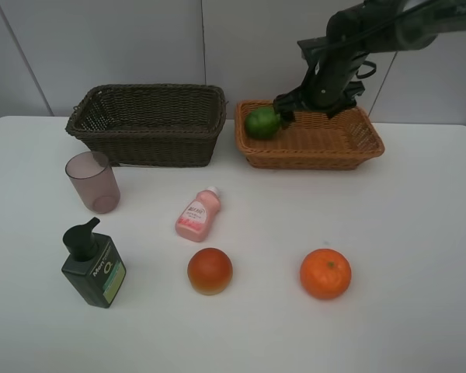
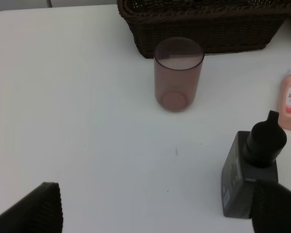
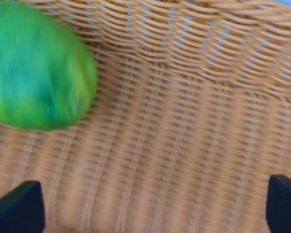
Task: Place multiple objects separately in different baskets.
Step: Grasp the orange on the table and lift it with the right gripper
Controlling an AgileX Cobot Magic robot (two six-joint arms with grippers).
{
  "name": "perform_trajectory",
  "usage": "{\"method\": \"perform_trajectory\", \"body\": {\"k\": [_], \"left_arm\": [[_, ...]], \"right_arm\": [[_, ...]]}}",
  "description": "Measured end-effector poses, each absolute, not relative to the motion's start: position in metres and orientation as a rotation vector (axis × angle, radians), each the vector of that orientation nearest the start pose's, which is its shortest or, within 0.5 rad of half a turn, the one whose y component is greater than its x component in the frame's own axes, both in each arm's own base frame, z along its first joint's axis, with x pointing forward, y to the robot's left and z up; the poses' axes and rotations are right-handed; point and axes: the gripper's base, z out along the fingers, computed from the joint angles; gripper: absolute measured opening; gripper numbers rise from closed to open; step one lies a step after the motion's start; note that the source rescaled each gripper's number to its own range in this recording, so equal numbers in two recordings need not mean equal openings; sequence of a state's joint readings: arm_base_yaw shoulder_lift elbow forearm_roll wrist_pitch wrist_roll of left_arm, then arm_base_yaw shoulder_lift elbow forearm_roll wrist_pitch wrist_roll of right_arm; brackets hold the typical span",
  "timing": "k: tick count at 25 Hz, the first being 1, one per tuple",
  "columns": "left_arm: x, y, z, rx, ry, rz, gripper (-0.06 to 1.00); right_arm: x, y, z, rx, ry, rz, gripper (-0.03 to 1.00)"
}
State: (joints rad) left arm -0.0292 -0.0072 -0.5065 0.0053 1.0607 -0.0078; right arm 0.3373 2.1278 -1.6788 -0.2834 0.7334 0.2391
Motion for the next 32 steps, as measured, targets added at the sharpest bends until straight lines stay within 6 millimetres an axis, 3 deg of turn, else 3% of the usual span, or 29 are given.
{"method": "perform_trajectory", "body": {"k": [5,11,16,23,32], "left_arm": [[-0.007,0.001,0.279,0.021,2.030,-0.017,1.00],[-0.007,0.001,0.279,0.021,2.030,-0.016,1.00],[-0.007,0.001,0.279,0.021,2.030,-0.016,1.00],[-0.007,0.001,0.279,0.021,2.030,-0.016,1.00],[-0.007,0.001,0.279,0.021,2.030,-0.016,1.00]], "right_arm": [[0.395,0.133,0.216,-0.323,2.694,-0.079,1.00],[0.320,0.129,0.213,-0.272,2.835,0.032,1.00],[0.277,0.126,0.207,-0.196,2.899,0.042,1.00],[0.244,0.133,0.181,-0.154,2.998,0.013,1.00],[0.231,0.133,0.160,0.074,3.051,0.074,1.00]]}}
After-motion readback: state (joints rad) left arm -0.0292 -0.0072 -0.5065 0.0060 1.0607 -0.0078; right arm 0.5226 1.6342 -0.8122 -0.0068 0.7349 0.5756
